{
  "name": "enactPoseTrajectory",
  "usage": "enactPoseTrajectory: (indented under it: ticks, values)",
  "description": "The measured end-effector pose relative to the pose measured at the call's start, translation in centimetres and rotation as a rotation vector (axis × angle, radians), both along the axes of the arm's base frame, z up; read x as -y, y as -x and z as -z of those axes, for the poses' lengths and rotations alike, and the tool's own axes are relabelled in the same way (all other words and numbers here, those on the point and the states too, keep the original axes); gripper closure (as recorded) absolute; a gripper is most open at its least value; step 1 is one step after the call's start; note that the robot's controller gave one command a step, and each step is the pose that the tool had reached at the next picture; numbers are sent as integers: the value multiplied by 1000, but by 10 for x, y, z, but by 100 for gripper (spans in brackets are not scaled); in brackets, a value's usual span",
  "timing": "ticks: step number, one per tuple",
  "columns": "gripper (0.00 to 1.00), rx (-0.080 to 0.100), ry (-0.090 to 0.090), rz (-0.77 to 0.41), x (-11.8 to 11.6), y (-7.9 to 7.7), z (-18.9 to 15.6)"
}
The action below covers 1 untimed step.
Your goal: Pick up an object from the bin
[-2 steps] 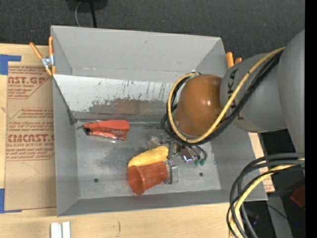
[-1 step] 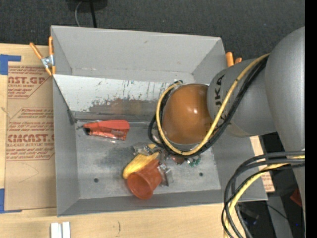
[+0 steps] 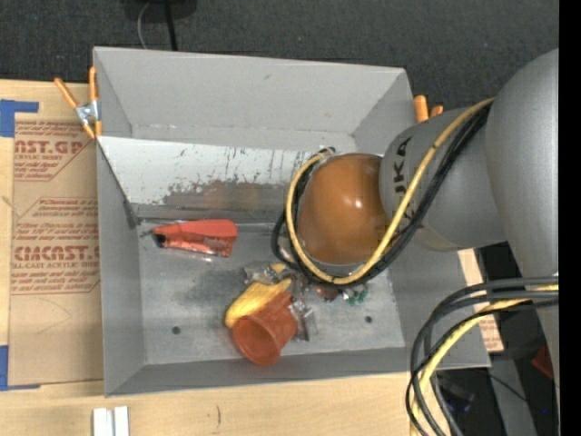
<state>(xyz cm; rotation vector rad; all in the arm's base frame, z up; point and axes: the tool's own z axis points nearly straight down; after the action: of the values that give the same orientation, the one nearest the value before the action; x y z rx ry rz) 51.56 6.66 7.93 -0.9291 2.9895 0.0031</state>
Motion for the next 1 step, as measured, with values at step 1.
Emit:
enactPoseTrajectory:
  ticks: [1]
  values:
    - [0, -1, 0, -1, 0, 0, 0]
